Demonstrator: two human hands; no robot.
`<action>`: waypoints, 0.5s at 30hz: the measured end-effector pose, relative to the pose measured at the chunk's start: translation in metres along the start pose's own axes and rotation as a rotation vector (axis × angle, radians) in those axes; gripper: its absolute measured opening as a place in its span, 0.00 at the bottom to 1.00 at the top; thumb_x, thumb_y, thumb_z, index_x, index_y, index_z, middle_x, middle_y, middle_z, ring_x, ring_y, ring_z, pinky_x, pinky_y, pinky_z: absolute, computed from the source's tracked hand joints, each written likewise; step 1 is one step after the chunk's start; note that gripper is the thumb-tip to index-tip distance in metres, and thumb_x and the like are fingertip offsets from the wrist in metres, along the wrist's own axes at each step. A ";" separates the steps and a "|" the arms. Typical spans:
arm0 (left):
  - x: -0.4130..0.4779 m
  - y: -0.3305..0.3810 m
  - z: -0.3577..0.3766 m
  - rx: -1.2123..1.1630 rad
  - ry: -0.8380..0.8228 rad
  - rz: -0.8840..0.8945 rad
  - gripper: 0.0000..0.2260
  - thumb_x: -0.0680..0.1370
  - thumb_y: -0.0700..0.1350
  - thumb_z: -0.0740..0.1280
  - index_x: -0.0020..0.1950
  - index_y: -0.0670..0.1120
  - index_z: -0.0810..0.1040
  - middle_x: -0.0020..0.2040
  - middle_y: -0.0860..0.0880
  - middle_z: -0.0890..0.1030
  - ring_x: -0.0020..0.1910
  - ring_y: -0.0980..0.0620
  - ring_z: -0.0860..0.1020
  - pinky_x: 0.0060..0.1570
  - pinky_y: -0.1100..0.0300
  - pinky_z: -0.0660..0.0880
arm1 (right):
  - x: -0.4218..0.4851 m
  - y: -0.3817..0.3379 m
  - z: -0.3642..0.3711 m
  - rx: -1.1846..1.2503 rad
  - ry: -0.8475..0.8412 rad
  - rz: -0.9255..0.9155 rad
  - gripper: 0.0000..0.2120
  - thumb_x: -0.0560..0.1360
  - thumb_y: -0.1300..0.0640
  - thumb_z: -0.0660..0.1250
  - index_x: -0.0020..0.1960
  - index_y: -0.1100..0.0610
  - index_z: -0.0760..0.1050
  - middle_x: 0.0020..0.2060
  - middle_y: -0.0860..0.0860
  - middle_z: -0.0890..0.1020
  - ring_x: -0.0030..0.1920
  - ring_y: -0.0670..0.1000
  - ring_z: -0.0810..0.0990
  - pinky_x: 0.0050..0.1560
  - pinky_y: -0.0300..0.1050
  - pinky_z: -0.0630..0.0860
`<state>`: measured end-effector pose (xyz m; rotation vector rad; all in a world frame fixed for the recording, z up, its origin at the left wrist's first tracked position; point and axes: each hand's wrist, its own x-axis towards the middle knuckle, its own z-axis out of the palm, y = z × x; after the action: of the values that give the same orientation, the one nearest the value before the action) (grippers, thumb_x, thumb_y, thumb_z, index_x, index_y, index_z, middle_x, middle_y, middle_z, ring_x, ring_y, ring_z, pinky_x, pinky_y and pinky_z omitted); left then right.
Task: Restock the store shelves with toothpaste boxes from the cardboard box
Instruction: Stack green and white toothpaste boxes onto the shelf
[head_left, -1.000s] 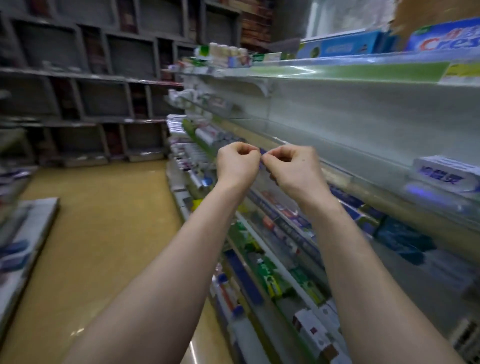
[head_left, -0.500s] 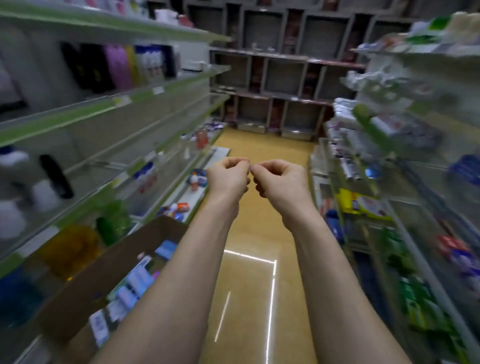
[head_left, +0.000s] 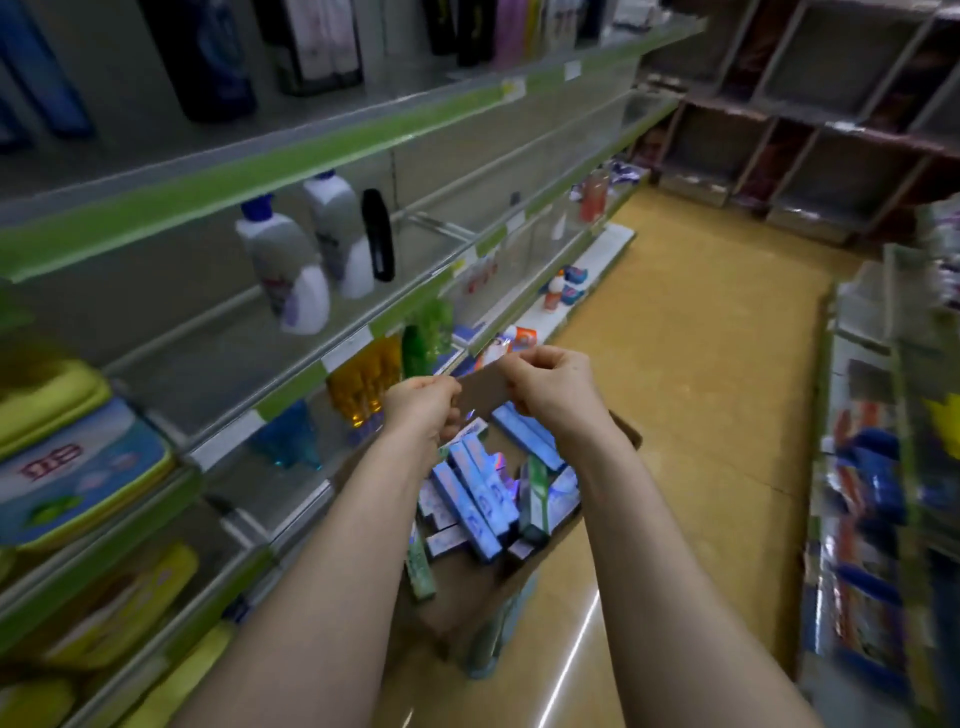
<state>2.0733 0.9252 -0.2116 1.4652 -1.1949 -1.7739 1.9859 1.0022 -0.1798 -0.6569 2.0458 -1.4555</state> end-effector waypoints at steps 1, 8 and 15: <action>0.009 -0.005 -0.007 0.000 0.009 -0.031 0.04 0.76 0.37 0.65 0.43 0.44 0.76 0.31 0.47 0.73 0.27 0.54 0.70 0.27 0.64 0.69 | 0.003 0.005 0.011 -0.018 -0.018 0.022 0.09 0.72 0.57 0.69 0.32 0.55 0.78 0.26 0.49 0.77 0.30 0.49 0.73 0.36 0.46 0.72; 0.066 -0.049 -0.030 -0.024 0.072 -0.272 0.09 0.78 0.39 0.63 0.38 0.47 0.73 0.35 0.49 0.72 0.33 0.55 0.72 0.32 0.61 0.71 | 0.038 0.070 0.071 -0.114 -0.155 0.184 0.13 0.74 0.59 0.67 0.30 0.54 0.75 0.26 0.51 0.76 0.31 0.52 0.73 0.38 0.49 0.73; 0.125 -0.104 -0.031 -0.017 0.159 -0.451 0.07 0.77 0.37 0.63 0.45 0.49 0.73 0.33 0.48 0.70 0.31 0.54 0.67 0.35 0.60 0.71 | 0.073 0.166 0.125 -0.179 -0.294 0.392 0.13 0.71 0.59 0.66 0.29 0.54 0.74 0.27 0.52 0.77 0.33 0.54 0.74 0.41 0.52 0.75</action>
<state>2.0833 0.8586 -0.3631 1.9396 -0.8096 -1.8932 2.0031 0.9179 -0.3825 -0.4703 1.9475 -0.9053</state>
